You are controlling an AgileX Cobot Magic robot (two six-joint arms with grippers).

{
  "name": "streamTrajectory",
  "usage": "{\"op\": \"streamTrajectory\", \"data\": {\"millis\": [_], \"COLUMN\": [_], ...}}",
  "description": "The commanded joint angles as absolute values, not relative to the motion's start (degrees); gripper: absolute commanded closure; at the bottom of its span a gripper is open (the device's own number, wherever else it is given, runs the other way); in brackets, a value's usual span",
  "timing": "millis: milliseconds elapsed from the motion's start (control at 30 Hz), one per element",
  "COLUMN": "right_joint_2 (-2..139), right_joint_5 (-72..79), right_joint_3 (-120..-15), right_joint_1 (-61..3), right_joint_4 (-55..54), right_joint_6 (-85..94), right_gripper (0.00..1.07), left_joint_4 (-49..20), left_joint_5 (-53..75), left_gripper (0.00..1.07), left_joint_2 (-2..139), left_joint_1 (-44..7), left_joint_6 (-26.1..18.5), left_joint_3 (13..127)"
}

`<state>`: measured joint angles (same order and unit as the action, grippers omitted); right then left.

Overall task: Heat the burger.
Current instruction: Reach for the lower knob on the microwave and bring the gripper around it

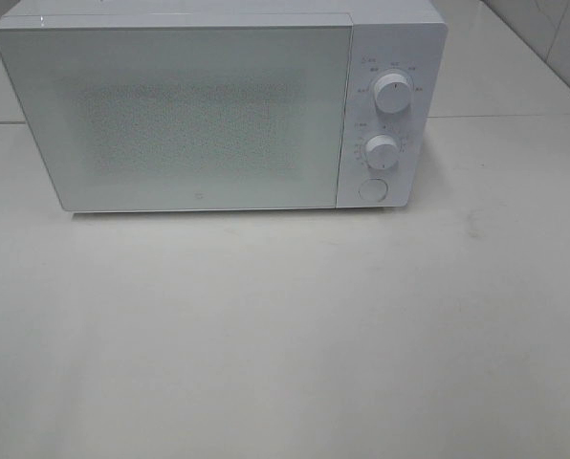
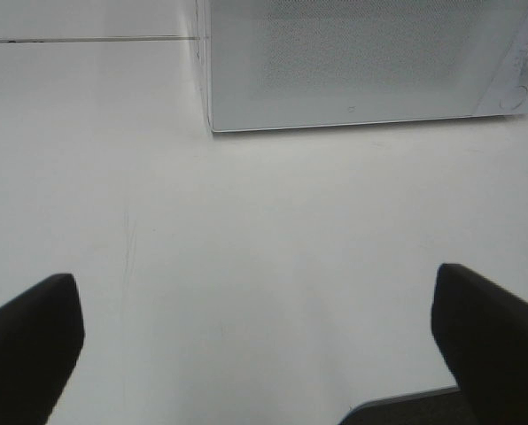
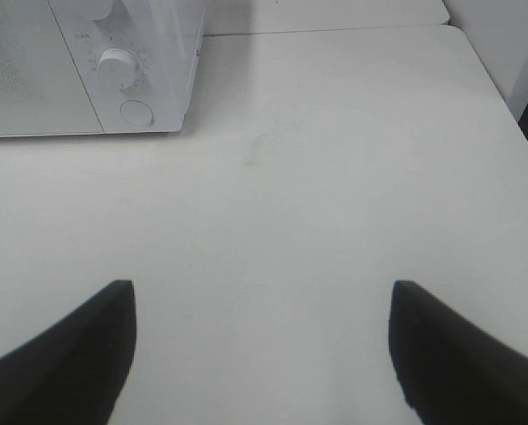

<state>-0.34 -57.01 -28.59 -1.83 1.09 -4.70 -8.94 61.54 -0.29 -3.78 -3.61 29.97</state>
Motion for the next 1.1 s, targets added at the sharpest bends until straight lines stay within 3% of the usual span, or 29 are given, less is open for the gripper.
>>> {"op": "streamTrajectory", "data": {"millis": [33, 833, 1100], "right_joint_2": [-1.8, -1.8, 3.7], "right_joint_5": [-57.0, -56.8, -49.1], "right_joint_3": [-28.5, -28.7, -29.9], "right_joint_1": [-1.5, -1.5, -1.5], "right_joint_4": [0.9, 0.9, -0.6], "right_joint_6": [-5.0, -5.0, -5.5], "right_gripper": [0.32, 0.32, 0.32], "left_joint_4": [-9.5, -9.5, -9.5], "left_joint_5": [60.9, 60.9, 60.9], "left_gripper": [0.06, 0.06, 0.06], "left_joint_2": [-1.6, -1.6, -1.6], "left_joint_1": [-3.6, -3.6, -3.6], "left_joint_6": [-3.5, -3.5, -3.5], "left_joint_3": [29.8, 29.8, 29.8]}}
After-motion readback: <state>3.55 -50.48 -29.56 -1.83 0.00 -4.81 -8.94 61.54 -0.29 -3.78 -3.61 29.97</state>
